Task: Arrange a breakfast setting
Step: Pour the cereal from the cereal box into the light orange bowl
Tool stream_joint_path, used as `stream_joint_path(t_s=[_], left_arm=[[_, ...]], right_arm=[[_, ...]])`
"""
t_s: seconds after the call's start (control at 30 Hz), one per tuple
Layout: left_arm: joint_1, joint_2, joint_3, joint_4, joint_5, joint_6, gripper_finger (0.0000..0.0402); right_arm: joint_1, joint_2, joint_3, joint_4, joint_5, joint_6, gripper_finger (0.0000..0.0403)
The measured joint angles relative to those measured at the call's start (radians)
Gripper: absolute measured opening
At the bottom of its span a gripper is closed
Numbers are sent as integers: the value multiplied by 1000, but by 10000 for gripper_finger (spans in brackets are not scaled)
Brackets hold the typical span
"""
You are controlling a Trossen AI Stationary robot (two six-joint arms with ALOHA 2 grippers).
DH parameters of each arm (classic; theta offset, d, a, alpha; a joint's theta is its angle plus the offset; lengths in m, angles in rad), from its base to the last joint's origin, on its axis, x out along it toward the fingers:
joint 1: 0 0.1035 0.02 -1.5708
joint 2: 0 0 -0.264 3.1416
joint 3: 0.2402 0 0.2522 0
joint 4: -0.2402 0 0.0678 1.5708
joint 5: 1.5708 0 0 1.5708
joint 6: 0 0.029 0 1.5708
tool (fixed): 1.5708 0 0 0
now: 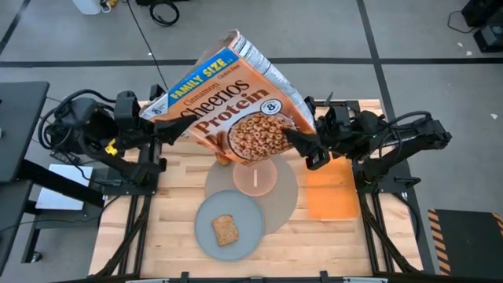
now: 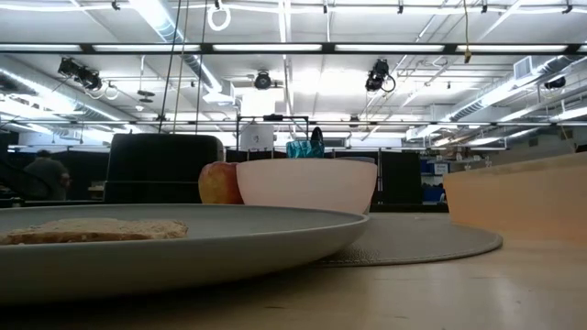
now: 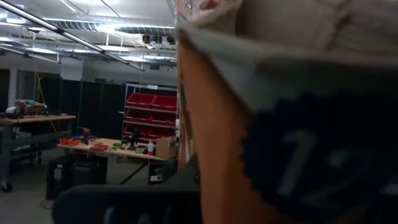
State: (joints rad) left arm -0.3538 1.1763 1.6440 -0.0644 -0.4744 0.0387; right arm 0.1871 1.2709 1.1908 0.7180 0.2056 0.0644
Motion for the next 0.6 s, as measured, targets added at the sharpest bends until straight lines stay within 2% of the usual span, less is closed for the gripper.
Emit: stream_joint_path(t_s=[0.17, 0.33, 0.47, 0.6], left_arm=[[18, 0, 0, -5, 3, -6, 13], [20, -13, 0, -10, 6, -5, 25], [16, -19, 0, -30, 6, 39, 50], [2, -44, -2, -91, 4, 83, 94]], right_arm=[[-1, 2, 0, 3, 0, -21, 246], [-1, -1, 0, 0, -12, -49, 232], [-1, -3, 0, -4, -13, -69, 232], [2, -10, 0, -33, -16, -94, 232]])
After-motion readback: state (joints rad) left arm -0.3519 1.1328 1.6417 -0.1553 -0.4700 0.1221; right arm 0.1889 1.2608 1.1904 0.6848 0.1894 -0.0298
